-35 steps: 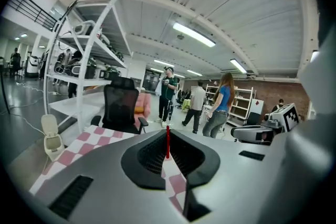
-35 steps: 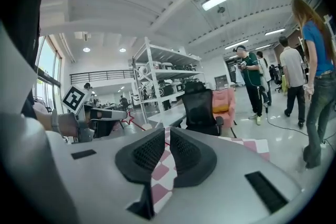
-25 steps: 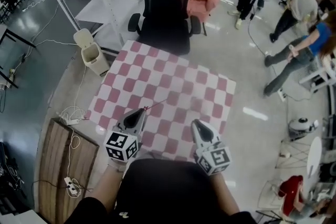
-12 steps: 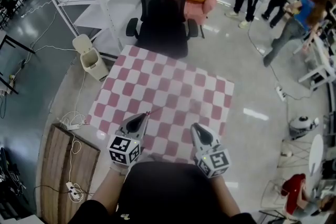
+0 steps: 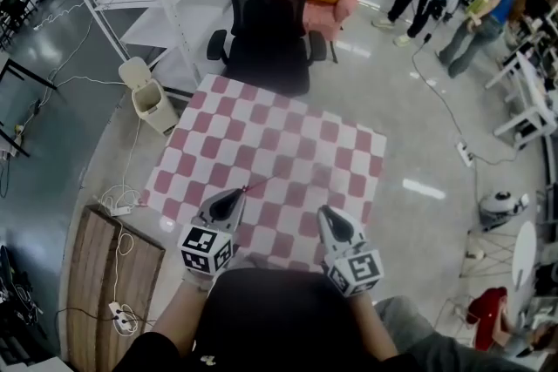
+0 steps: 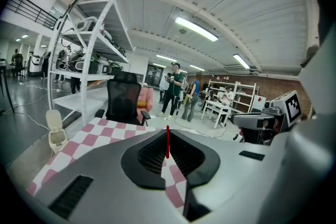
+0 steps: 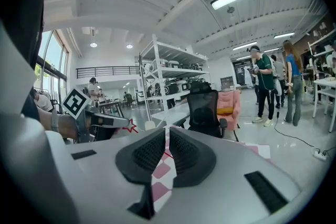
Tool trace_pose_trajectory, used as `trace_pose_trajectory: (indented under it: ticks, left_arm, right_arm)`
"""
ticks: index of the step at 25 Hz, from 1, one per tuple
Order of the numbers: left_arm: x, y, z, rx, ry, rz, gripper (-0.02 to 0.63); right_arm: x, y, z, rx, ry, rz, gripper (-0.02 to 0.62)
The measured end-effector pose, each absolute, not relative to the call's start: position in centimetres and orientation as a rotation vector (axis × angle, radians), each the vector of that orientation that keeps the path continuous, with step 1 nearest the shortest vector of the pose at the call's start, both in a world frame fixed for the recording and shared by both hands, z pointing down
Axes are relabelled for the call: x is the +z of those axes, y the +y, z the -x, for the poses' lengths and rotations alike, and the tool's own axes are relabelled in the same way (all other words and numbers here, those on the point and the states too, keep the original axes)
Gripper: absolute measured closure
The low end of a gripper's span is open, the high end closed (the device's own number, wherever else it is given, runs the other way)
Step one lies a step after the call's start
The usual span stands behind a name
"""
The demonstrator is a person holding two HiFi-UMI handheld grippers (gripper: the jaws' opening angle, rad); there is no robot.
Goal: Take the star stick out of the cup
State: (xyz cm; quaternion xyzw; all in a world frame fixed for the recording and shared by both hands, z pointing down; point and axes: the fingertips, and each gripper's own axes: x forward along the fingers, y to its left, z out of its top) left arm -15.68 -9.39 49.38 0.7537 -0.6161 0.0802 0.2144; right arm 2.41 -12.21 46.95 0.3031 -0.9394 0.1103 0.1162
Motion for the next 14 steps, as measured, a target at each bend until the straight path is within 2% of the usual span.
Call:
trace_pose_trajectory:
  ticks: [14]
  left_arm:
    - [49.28,-9.36,15.61,0.229,-1.718,-2.084,0.554]
  right_arm:
    - [47.04,-12.41,-2.55,0.326,-2.762,-0.883,0.557]
